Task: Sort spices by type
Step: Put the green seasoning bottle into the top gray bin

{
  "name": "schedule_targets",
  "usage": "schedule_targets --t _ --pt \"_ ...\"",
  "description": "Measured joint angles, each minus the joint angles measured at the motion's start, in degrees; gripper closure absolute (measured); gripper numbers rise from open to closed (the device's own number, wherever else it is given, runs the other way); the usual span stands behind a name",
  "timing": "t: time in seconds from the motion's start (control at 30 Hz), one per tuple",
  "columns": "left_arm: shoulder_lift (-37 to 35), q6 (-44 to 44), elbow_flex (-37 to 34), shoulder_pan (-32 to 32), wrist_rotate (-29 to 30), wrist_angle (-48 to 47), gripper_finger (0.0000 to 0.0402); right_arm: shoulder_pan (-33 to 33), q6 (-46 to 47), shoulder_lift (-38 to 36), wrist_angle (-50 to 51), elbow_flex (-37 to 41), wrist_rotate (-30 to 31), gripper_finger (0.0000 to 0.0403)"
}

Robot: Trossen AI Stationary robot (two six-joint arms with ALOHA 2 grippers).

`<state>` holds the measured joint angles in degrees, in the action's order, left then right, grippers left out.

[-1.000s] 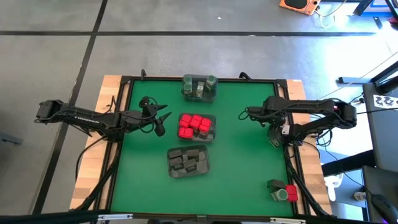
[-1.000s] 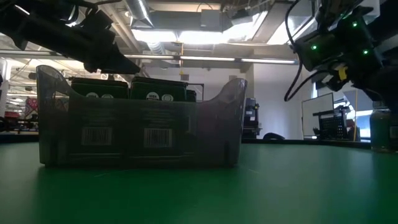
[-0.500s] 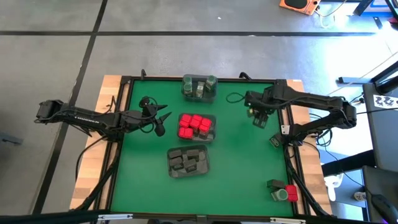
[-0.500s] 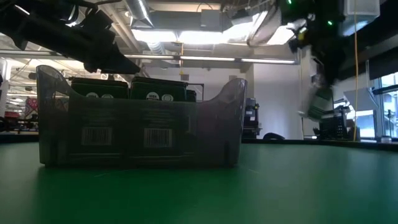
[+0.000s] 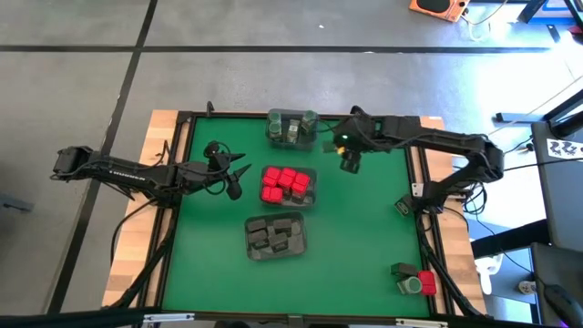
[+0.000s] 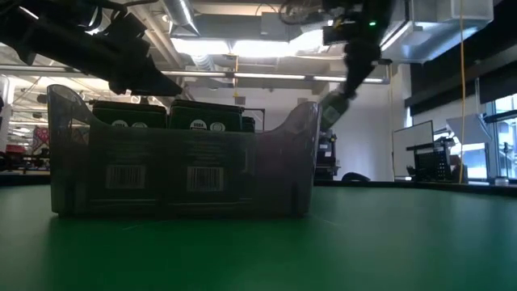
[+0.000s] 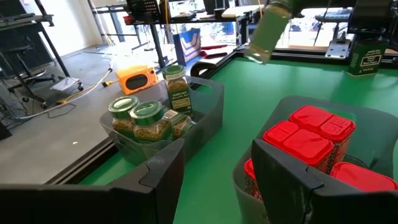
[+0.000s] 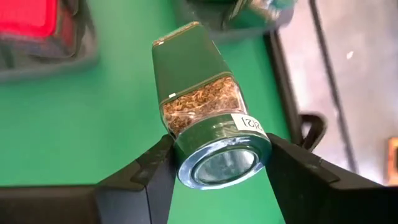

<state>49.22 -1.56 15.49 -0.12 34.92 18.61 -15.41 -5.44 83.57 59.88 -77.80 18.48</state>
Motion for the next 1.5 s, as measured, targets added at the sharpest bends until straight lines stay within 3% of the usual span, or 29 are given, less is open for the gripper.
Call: schedule_targets --t 0.17,0.43,0.6,0.9,1.5 --pt "0.0 1.9 0.0 0.0 0.0 0.0 0.0219 0.0 -5.8 8.6 0.9 -8.5 5.1 0.0187" --pt "0.0 7.4 0.0 1.5 0.0 0.7 0.0219 -1.4 -14.1 22.0 1.5 -23.4 7.4 0.0187" --pt "0.0 7.2 0.0 2.7 0.1 -0.1 0.0219 -4.0 -17.0 28.6 3.4 -28.9 7.7 0.0187" --pt "0.0 6.1 0.0 2.9 0.0 -0.4 0.0219 -8.2 -17.1 34.8 3.3 -29.3 5.9 0.0187" --pt "0.0 6.0 0.0 2.9 0.0 -0.4 0.0219 -8.4 -19.0 36.0 2.9 -29.3 1.4 0.0187"
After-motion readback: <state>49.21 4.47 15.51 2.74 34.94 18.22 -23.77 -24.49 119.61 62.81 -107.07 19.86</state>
